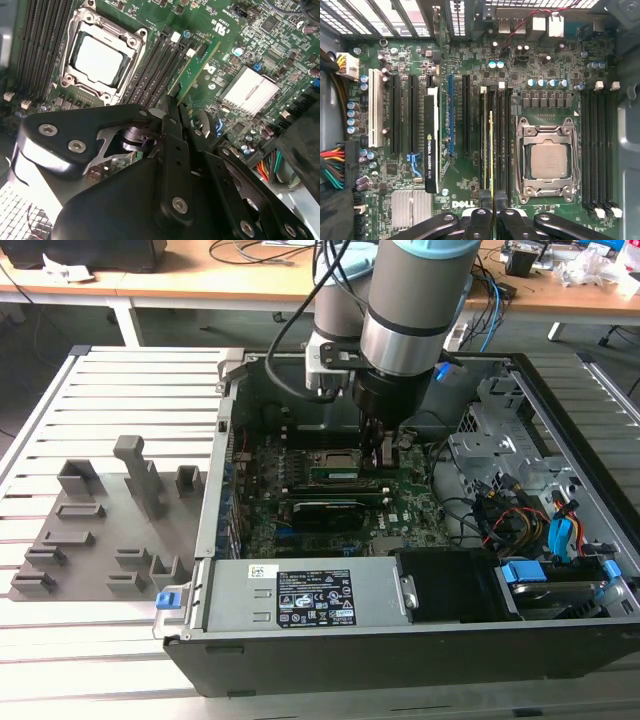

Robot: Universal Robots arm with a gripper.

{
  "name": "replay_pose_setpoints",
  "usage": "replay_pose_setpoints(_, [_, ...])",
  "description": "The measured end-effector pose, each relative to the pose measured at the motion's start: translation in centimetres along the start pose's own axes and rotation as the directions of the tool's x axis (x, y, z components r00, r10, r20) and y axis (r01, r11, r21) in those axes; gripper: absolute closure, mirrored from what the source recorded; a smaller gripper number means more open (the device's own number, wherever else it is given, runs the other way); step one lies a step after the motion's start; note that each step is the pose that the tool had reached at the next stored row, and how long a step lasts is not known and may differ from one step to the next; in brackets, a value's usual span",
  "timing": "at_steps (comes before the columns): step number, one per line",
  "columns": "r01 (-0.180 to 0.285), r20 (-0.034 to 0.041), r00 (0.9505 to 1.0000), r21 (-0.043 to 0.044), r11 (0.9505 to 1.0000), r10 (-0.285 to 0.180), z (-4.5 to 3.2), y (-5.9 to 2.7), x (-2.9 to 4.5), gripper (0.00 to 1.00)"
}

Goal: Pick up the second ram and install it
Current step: 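Insert the second ram into the second slot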

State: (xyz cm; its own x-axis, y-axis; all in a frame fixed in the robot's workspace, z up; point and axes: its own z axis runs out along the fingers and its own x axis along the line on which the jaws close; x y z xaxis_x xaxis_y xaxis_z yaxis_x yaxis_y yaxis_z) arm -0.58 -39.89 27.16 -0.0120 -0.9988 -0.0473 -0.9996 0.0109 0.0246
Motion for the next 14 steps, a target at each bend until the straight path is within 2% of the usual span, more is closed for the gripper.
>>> replay_pose_setpoints(14, [0.0, 0.0, 1.0, 0.0, 1.0, 0.0, 2.93, -0.07, 0.14, 0.87])
